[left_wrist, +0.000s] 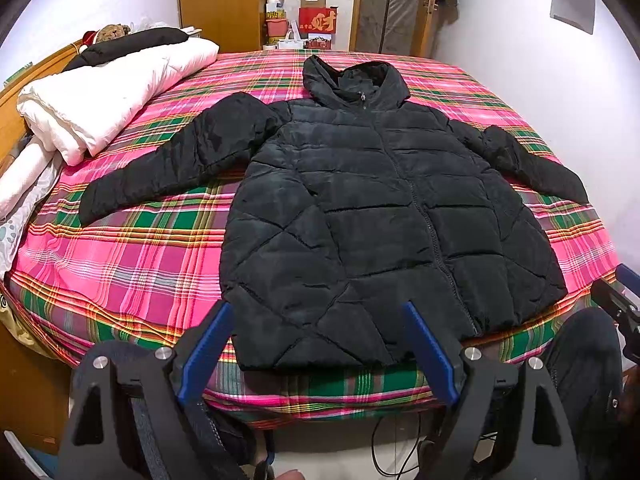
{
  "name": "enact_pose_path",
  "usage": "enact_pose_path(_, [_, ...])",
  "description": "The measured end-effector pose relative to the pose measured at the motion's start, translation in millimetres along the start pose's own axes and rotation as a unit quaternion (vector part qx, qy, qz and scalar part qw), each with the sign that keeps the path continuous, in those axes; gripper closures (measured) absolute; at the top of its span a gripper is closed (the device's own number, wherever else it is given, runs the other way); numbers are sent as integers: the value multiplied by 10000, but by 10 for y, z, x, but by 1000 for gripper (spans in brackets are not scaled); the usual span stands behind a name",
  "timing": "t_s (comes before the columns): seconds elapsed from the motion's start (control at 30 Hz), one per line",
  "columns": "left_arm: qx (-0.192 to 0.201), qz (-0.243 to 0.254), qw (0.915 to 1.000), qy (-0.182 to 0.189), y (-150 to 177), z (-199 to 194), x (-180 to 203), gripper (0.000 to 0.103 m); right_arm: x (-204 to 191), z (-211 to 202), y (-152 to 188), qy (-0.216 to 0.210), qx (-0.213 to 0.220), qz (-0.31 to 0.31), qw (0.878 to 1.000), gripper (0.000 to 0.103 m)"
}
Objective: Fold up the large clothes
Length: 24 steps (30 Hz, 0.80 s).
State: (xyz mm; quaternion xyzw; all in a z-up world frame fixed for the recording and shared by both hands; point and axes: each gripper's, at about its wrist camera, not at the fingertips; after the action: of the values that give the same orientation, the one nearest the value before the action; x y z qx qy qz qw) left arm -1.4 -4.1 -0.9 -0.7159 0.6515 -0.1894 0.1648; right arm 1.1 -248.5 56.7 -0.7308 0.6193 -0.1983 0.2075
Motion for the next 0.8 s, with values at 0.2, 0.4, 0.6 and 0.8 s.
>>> enact_pose_path(0.2, [-3, -4, 10000, 9, 3, -1, 6, 16, 2, -3, -5, 3, -1, -8, 10000, 1])
enact_pose_path(0.4, [-33, -29, 10000, 62, -1, 10, 1, 16, -8, 9, -1, 6, -9, -12, 10000, 1])
enact_pose_path(0.6, [-48, -41, 9999, 87, -4, 12, -1, 16, -13, 9, 0, 8, -9, -25, 10000, 1])
enact_pose_path(0.8, [-63, -54, 9999, 112, -4, 16, 4, 16, -27, 17, 6, 15, -19, -48, 10000, 1])
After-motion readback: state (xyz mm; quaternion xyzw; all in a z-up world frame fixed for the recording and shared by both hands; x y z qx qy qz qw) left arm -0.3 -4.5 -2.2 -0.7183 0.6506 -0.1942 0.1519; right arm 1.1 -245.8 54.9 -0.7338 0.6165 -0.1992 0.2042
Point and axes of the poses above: each gripper's, at about its wrist camera, not at the fingertips, and z roughly the way its jaws point, x to its right, y to its underside, and after that the axes turned 8 degrees about -x, right-handed
